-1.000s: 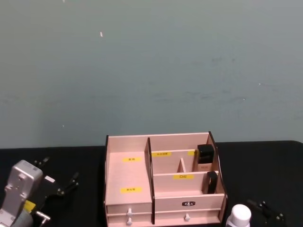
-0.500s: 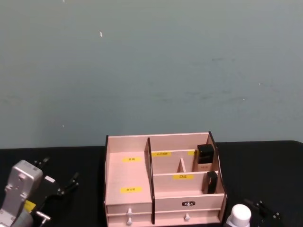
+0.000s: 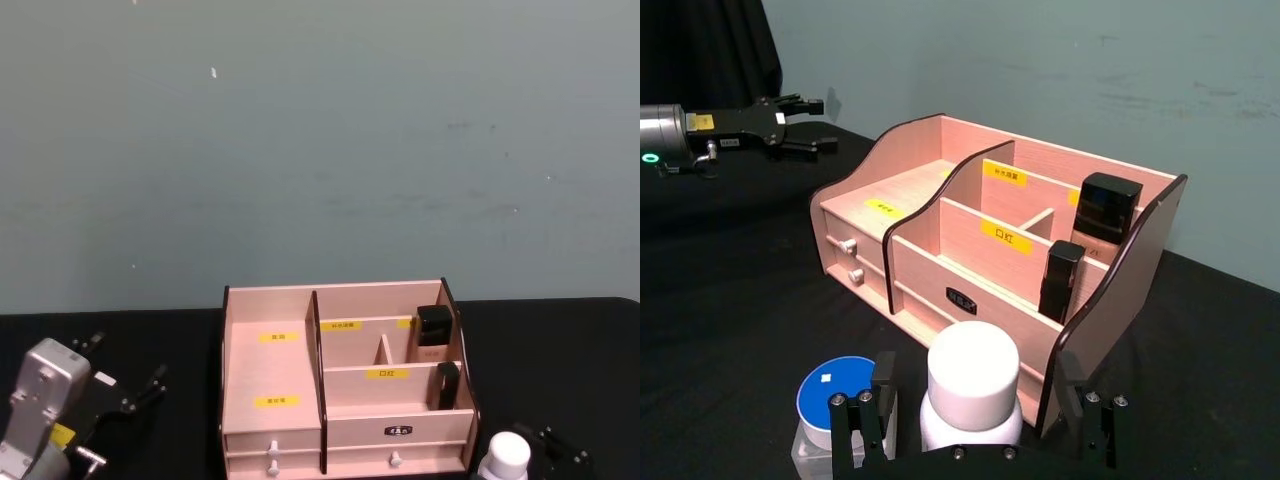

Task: Pick up the facial cleanser and watermelon frost from the table and place them into the tiered storage box.

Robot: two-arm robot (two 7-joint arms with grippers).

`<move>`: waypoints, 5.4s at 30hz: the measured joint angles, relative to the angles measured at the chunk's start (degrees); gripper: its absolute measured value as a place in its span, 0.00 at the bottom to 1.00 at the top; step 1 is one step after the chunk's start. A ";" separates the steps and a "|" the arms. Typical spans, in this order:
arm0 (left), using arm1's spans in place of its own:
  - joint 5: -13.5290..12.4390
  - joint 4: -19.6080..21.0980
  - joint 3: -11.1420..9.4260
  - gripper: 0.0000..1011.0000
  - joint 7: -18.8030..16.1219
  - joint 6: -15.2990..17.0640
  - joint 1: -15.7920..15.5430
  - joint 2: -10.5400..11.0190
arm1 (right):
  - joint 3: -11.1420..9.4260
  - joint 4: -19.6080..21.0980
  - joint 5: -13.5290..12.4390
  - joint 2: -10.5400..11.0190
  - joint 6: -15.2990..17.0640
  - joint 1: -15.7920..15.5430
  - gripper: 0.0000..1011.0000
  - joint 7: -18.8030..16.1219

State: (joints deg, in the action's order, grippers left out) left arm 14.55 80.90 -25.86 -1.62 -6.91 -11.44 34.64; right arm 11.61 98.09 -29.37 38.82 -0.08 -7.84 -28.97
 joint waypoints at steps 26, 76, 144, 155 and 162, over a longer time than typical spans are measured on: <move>0.00 0.00 0.00 0.99 0.00 0.00 0.00 0.00 | 0.84 -0.71 0.51 0.93 1.12 -0.54 0.99 0.30; 0.00 0.00 0.00 0.99 0.00 0.00 0.00 0.00 | 0.75 -0.65 0.54 0.89 0.96 -0.61 0.59 0.26; 0.00 0.00 0.00 0.99 0.00 0.00 0.01 0.00 | 4.37 1.43 -3.43 -2.50 0.00 11.53 0.59 0.83; 0.00 0.00 0.00 0.99 0.00 0.00 0.00 0.00 | 6.57 -0.86 -1.37 -5.62 1.78 16.51 0.59 2.28; 0.00 0.00 0.00 0.99 0.00 0.00 0.00 0.00 | 7.81 -2.39 -0.20 -7.41 2.46 19.39 0.59 2.79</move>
State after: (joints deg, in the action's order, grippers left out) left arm 14.55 80.90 -25.86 -1.62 -6.91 -11.43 34.65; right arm 19.42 95.70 -29.57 31.41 2.38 11.55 -26.18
